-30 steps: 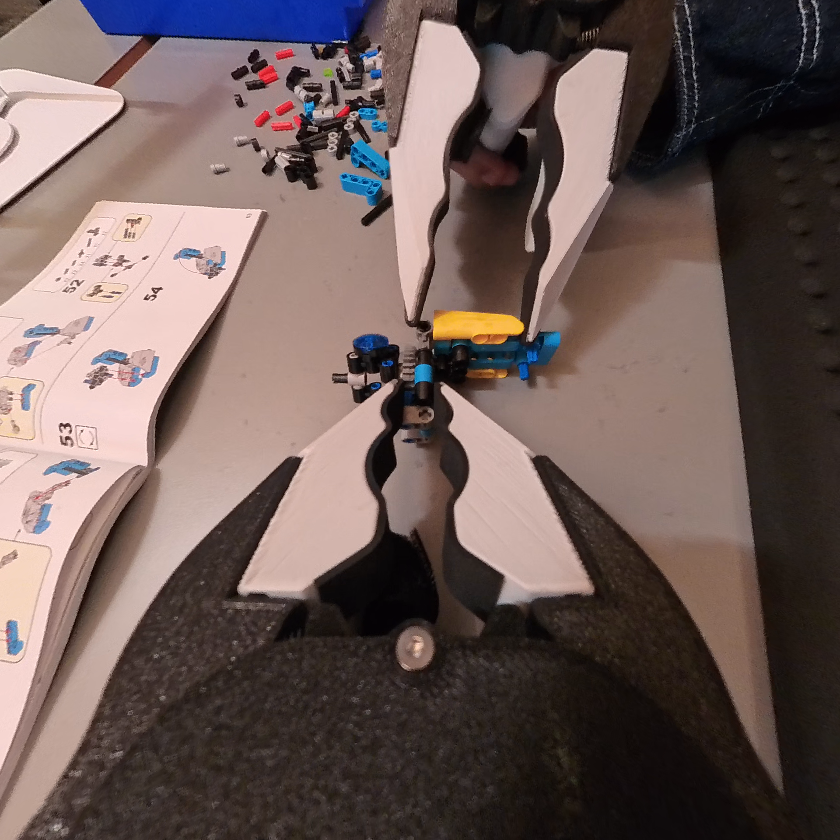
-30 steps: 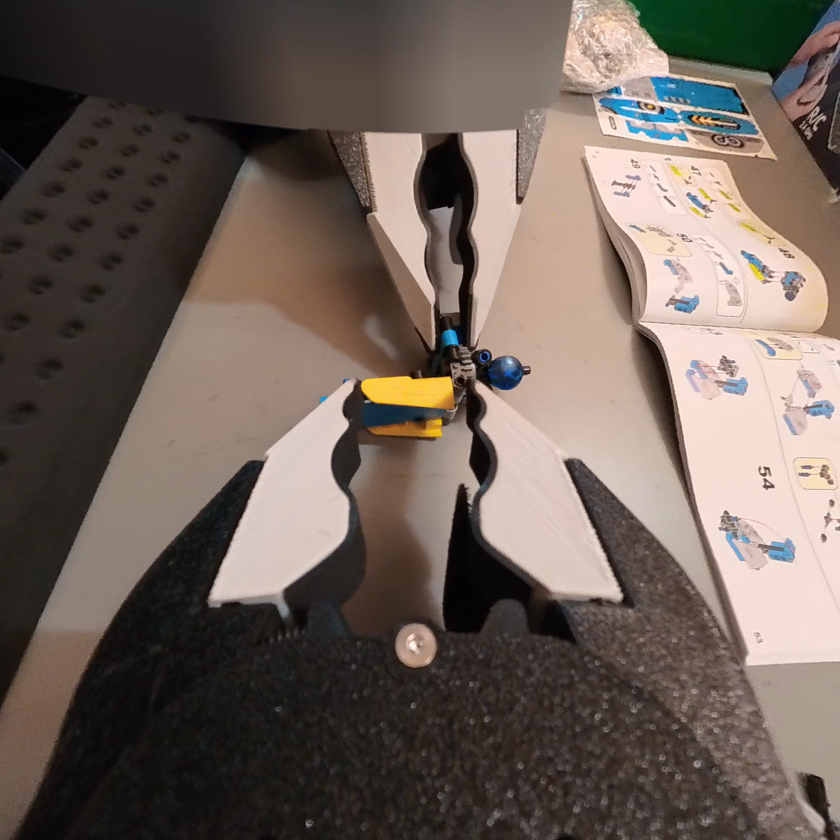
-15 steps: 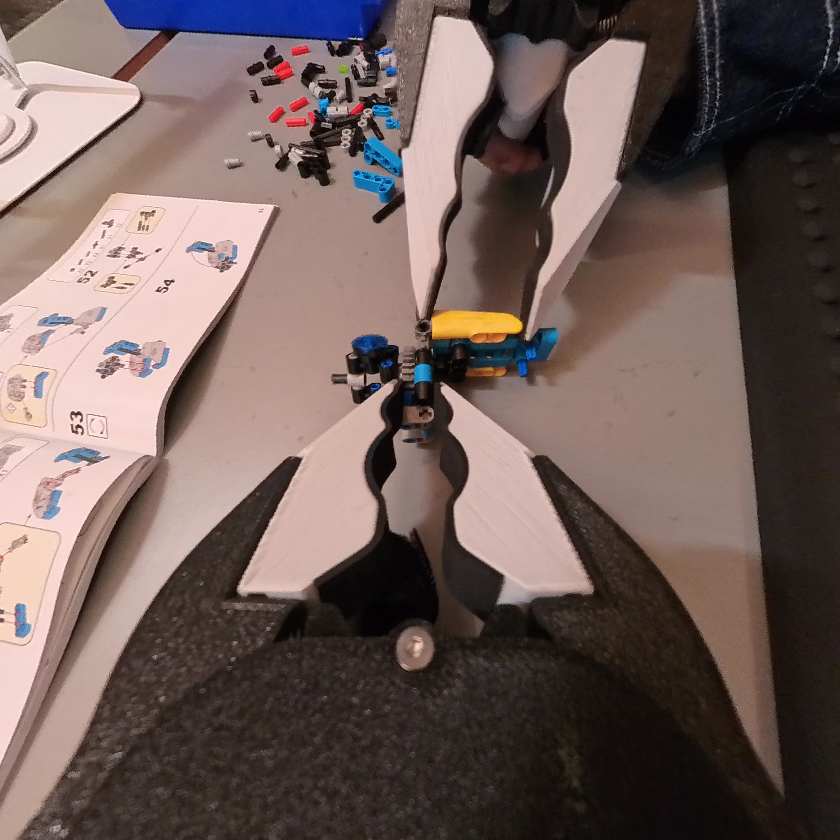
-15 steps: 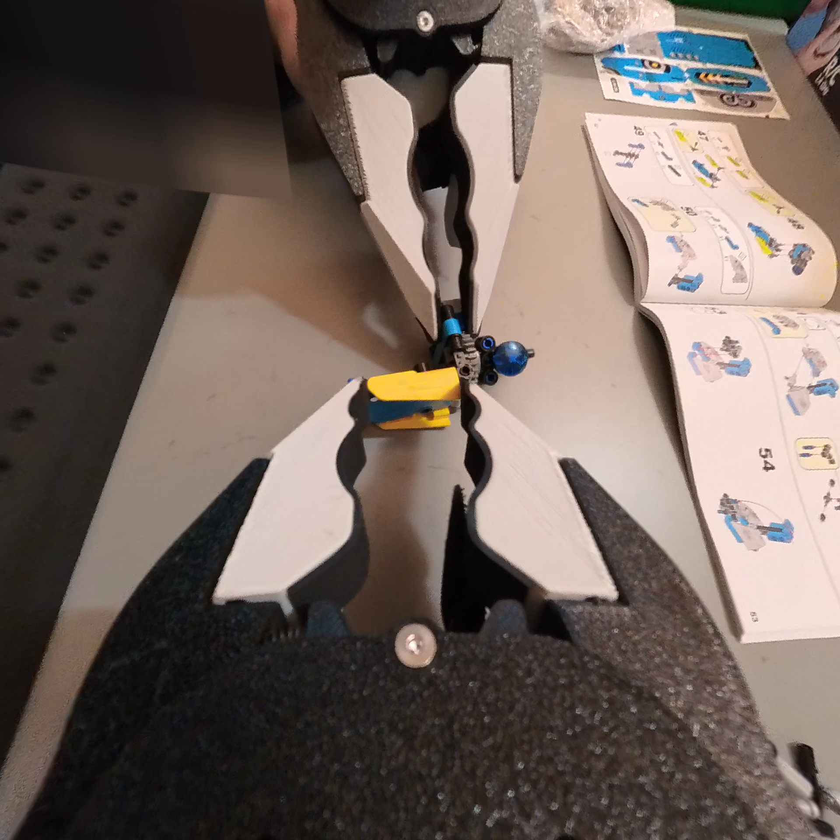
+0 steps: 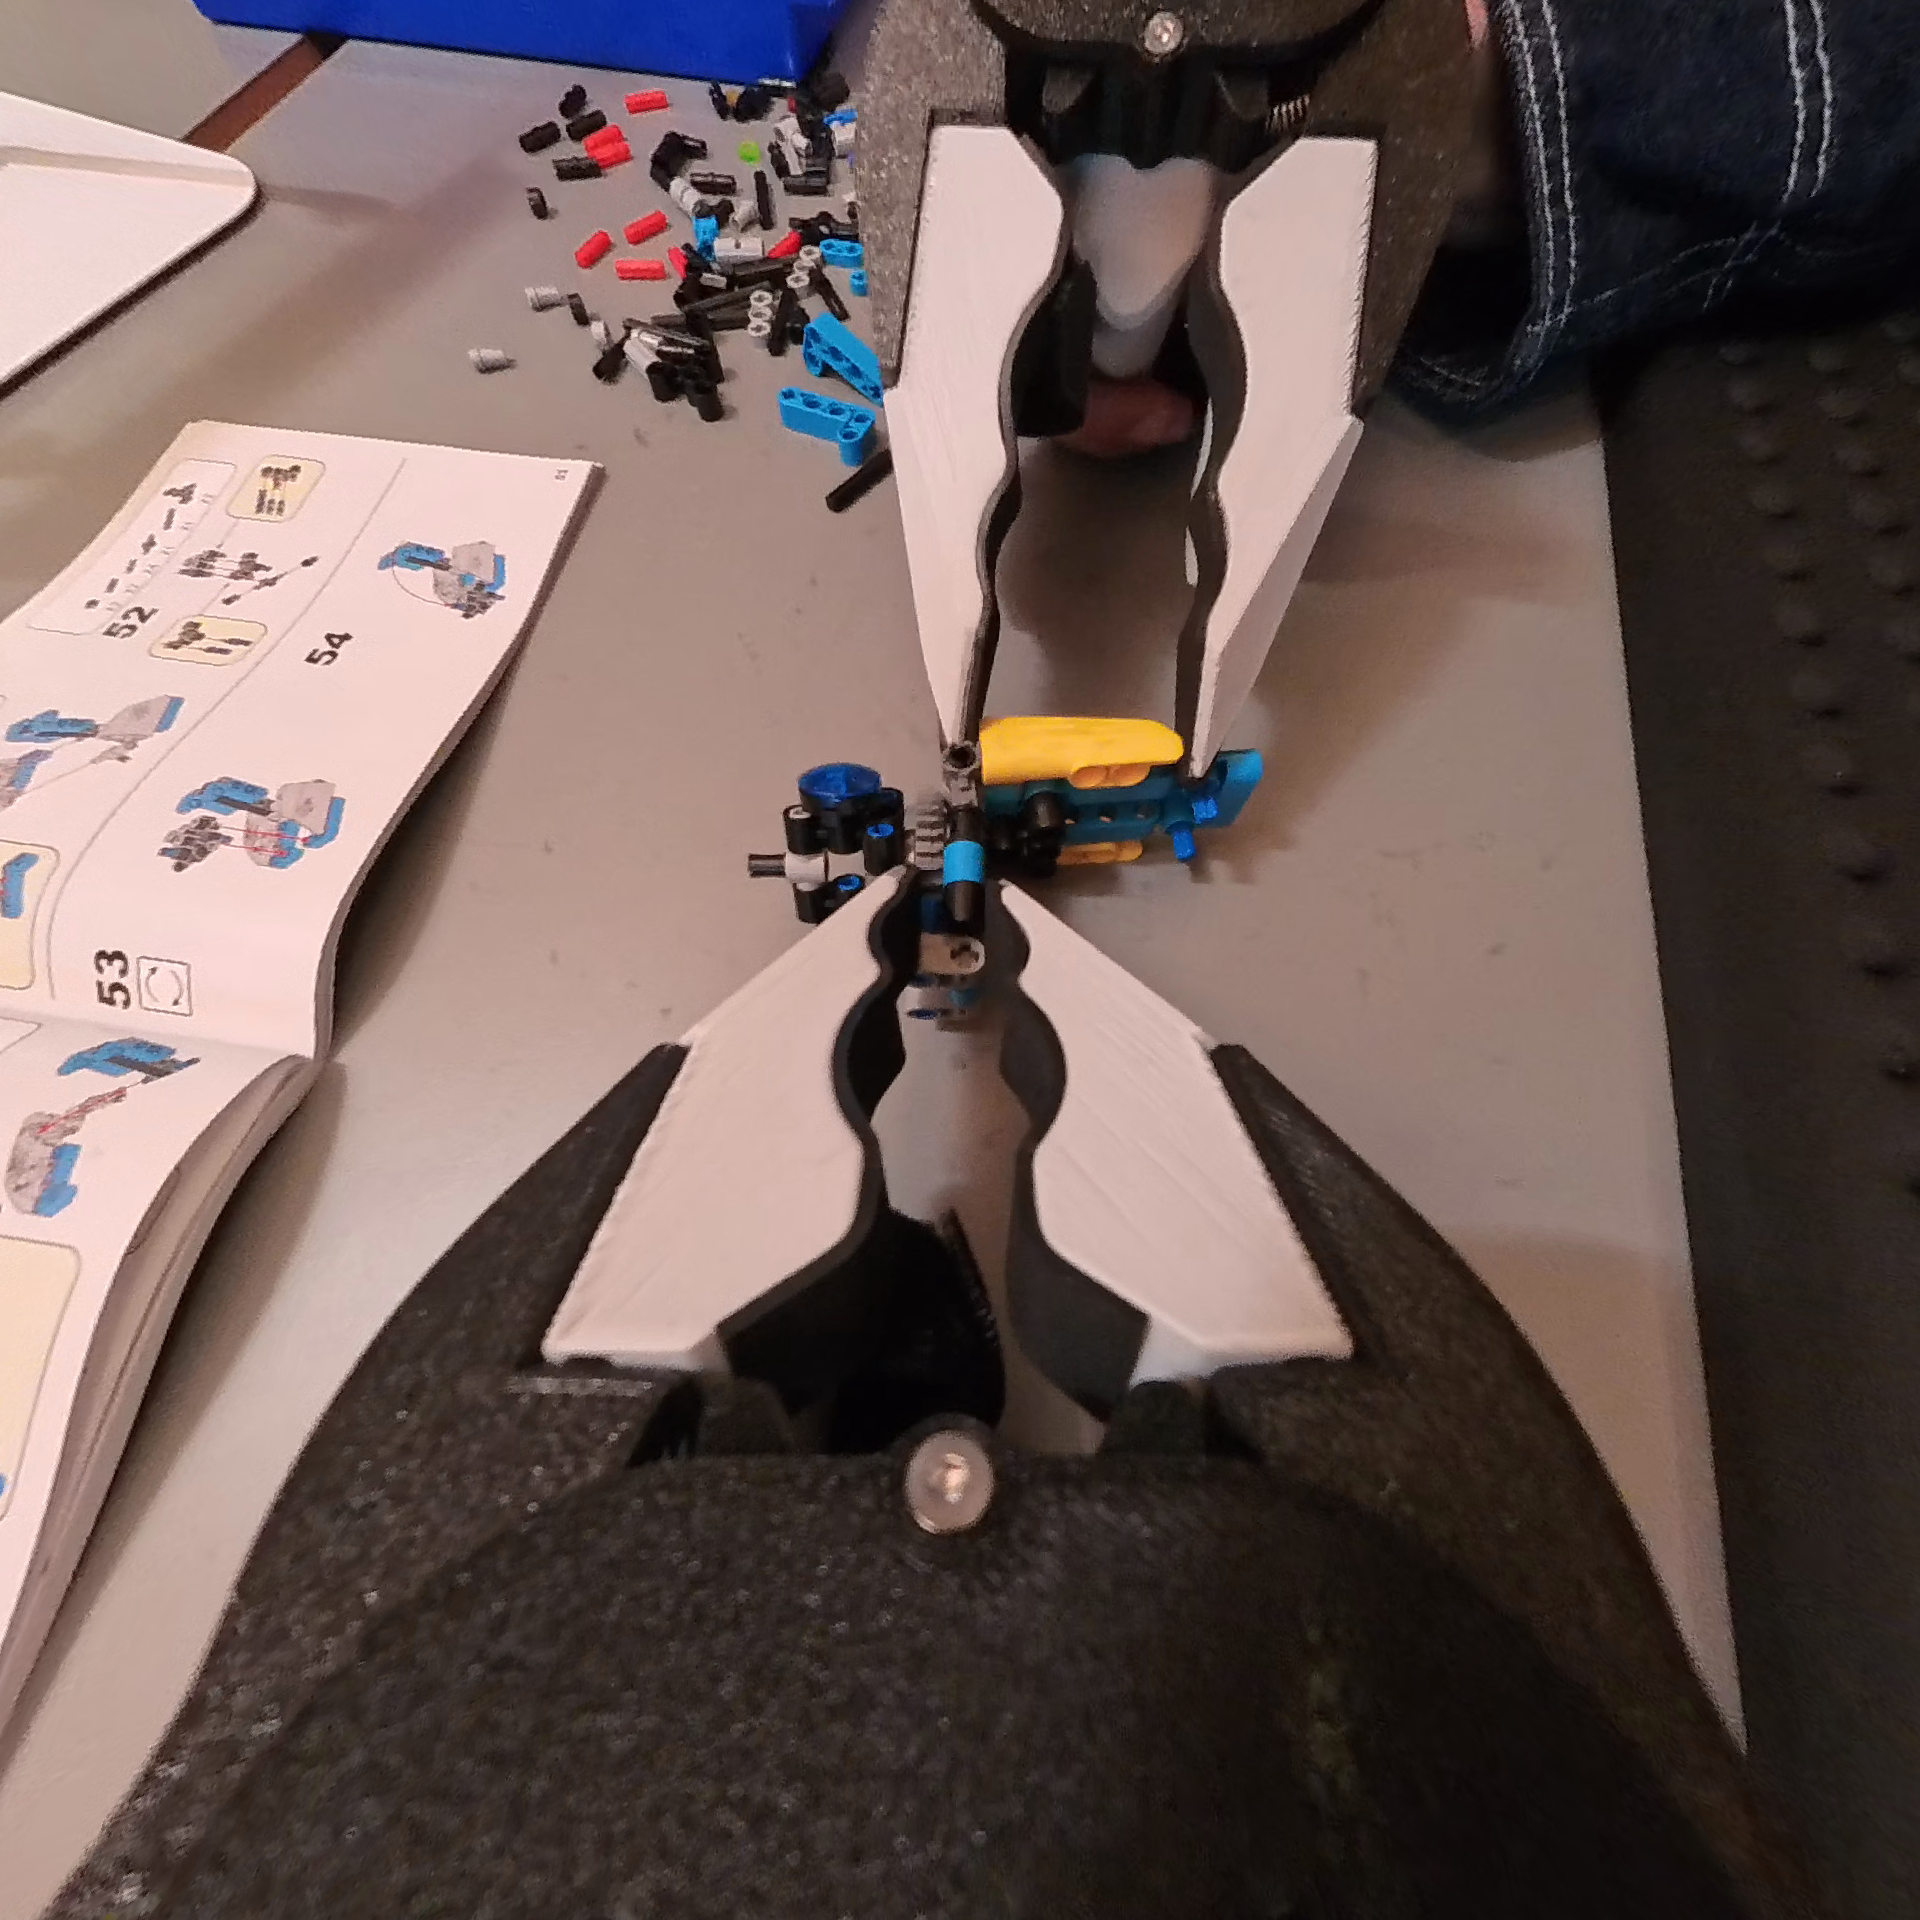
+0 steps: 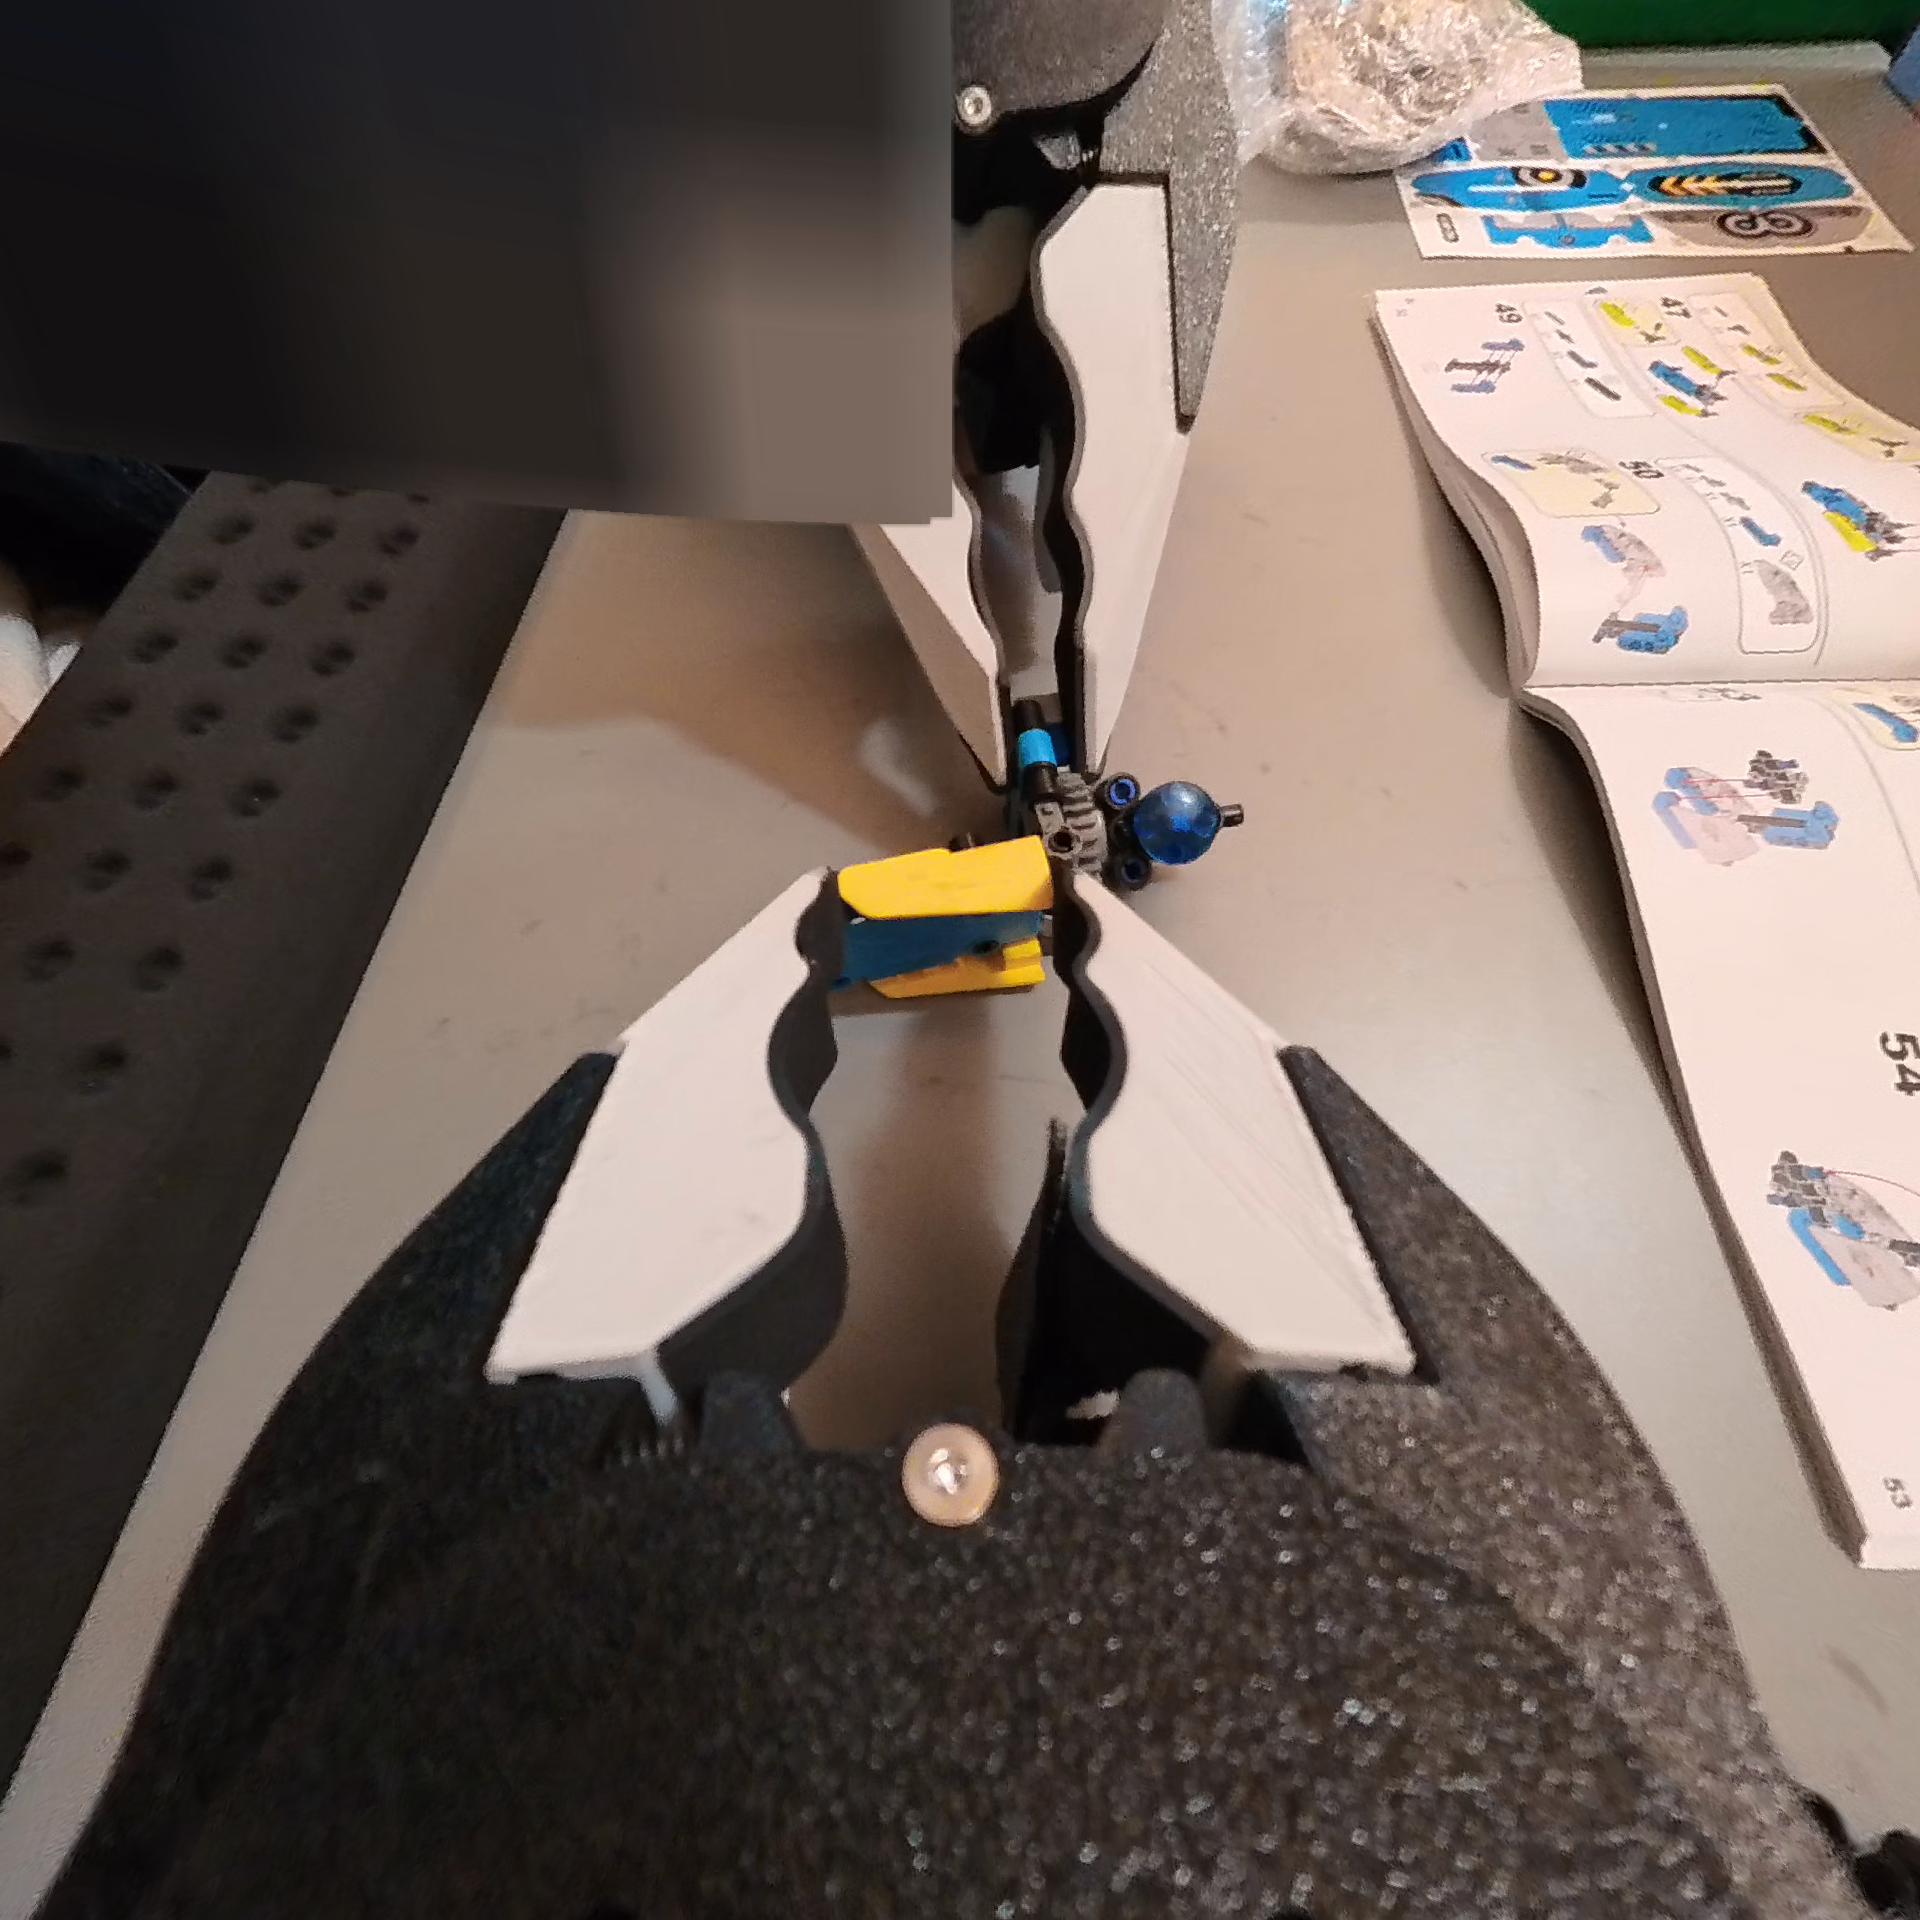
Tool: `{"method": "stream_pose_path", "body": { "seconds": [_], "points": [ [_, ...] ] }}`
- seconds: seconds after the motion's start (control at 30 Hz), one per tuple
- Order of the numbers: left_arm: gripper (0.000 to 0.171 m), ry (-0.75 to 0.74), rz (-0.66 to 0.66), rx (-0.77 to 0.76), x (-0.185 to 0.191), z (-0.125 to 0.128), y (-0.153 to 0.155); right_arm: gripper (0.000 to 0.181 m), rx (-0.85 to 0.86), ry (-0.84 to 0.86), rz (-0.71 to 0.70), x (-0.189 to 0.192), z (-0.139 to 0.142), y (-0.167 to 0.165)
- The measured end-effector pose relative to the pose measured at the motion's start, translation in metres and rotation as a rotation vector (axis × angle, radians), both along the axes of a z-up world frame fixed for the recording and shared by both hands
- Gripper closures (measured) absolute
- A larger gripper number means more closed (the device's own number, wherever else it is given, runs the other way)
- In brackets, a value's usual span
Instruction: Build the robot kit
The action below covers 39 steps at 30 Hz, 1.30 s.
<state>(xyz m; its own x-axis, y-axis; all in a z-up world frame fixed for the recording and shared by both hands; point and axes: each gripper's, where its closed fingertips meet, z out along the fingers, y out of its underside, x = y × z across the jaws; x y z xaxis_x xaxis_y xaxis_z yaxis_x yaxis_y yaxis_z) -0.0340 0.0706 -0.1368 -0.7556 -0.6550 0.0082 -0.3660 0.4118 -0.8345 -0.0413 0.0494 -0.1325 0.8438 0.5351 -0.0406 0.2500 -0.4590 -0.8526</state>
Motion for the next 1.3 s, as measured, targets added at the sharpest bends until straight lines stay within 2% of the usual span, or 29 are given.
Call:
{"method": "stream_pose_path", "body": {
  "seconds": [0.63,0.67,0.7,0.73,0.77,0.93,1.13,1.3],
  "points": [
    [0.160,-0.046,0.030,0.040,0.001,-0.001,-0.001,0.141,-0.016,-0.047,-0.022,-0.003,-0.001,0.002],
    [0.158,-0.053,0.026,0.045,0.000,0.000,-0.001,0.141,-0.020,-0.040,-0.025,-0.003,-0.001,0.002],
    [0.149,-0.059,0.028,0.051,-0.001,0.000,-0.001,0.141,-0.021,-0.035,-0.026,-0.003,-0.001,0.003],
    [0.140,-0.065,0.031,0.060,-0.001,0.000,0.000,0.141,-0.021,-0.033,-0.026,-0.003,-0.001,0.002],
    [0.138,-0.073,0.033,0.068,-0.001,0.001,0.002,0.141,-0.021,-0.032,-0.027,-0.002,-0.001,0.002],
    [0.138,-0.097,0.050,0.052,-0.005,0.011,0.014,0.141,-0.025,-0.029,-0.039,-0.001,-0.002,0.004],
    [0.139,-0.071,0.073,0.093,-0.003,0.000,0.025,0.141,-0.045,0.011,-0.073,0.005,-0.003,0.004],
    [0.139,-0.105,0.159,0.091,0.010,0.006,0.041,0.141,-0.020,0.058,-0.026,0.004,0.008,-0.005]
  ]
}}
